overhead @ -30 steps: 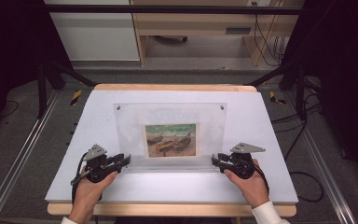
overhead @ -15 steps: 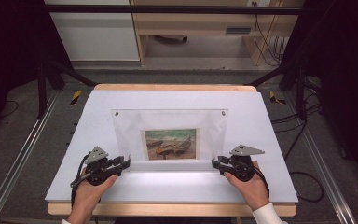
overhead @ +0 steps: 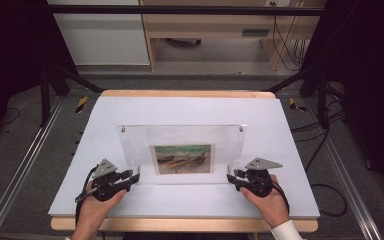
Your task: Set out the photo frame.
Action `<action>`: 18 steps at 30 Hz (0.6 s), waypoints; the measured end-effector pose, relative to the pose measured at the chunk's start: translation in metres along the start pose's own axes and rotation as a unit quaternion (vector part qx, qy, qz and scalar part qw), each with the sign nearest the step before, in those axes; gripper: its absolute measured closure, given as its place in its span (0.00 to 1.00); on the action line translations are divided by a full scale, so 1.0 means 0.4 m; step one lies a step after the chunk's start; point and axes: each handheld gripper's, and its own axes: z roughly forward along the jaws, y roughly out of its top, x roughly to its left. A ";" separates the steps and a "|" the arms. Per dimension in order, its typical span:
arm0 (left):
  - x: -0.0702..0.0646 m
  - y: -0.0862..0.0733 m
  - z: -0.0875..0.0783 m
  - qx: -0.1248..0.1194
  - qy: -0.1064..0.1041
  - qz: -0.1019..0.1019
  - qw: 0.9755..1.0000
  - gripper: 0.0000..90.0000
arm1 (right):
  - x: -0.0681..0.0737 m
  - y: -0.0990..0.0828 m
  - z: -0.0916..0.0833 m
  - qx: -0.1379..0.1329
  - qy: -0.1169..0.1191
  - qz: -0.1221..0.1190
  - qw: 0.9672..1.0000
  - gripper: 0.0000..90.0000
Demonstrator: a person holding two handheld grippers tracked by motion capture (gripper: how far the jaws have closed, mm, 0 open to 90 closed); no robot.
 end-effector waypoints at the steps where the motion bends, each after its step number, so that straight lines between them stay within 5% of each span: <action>1: 0.000 0.000 0.000 0.000 0.000 0.001 1.000 0.69 | 0.000 0.000 0.000 -0.001 -0.001 -0.002 1.000 0.69; 18: -0.004 0.001 -0.001 0.002 0.007 0.010 1.000 0.70 | 0.001 -0.001 0.000 -0.001 -0.002 -0.004 1.000 0.70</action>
